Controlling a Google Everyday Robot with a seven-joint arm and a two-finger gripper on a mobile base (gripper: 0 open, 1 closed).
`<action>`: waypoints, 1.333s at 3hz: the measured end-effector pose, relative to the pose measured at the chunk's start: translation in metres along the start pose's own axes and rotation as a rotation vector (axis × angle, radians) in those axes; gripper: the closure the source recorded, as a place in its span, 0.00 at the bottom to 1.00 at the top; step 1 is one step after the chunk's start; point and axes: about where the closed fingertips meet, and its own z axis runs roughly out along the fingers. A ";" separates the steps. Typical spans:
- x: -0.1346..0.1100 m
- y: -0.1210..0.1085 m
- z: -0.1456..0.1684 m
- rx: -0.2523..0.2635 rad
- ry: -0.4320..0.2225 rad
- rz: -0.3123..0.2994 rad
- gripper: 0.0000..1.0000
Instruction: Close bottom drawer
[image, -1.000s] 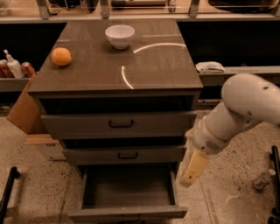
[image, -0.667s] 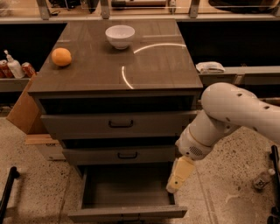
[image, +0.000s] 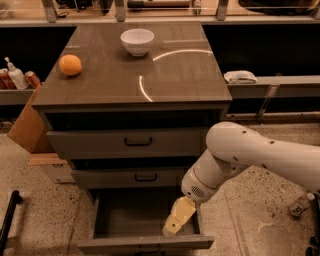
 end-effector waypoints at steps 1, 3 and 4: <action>0.000 0.000 0.001 0.000 0.001 0.001 0.00; 0.036 -0.030 0.072 0.015 0.050 0.052 0.00; 0.052 -0.045 0.112 0.028 0.056 0.078 0.00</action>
Offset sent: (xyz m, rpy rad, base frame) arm 0.0015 -0.0030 -0.0776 -0.0583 0.0355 -0.0315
